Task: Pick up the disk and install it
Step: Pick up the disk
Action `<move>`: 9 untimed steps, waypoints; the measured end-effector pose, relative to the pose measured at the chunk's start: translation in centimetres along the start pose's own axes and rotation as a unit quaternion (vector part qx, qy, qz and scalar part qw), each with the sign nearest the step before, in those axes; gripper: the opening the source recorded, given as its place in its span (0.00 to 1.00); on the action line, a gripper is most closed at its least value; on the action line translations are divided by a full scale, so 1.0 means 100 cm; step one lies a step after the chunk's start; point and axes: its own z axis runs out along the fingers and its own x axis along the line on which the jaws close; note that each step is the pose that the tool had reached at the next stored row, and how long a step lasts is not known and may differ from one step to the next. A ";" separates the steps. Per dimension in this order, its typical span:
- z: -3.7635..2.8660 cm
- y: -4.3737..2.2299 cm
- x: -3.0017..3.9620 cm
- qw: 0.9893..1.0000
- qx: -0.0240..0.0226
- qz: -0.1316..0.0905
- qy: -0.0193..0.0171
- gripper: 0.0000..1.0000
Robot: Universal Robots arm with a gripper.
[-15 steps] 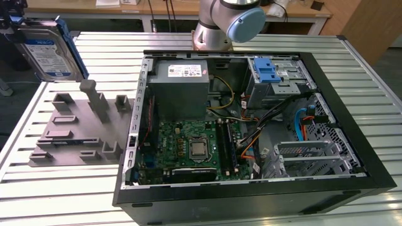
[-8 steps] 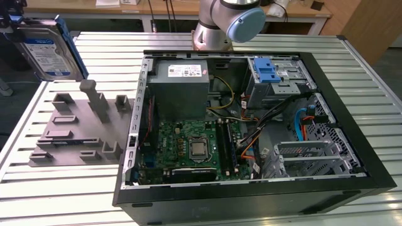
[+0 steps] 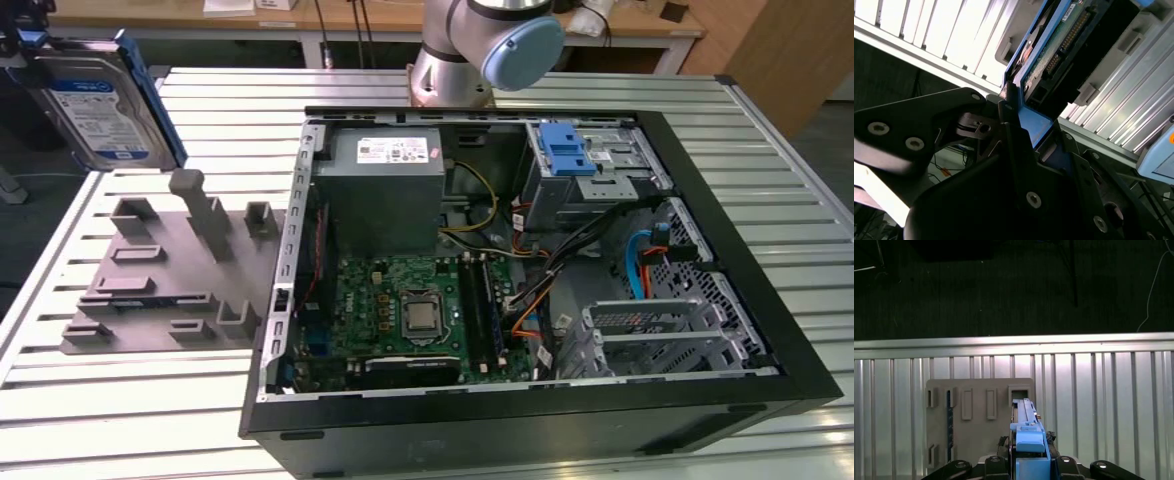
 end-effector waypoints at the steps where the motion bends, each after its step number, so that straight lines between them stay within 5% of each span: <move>1: -0.0002 0.0000 0.0000 1.000 0.000 0.000 0.000 0.36; 9: -0.0010 0.0000 0.0000 1.000 0.000 0.000 0.000 0.36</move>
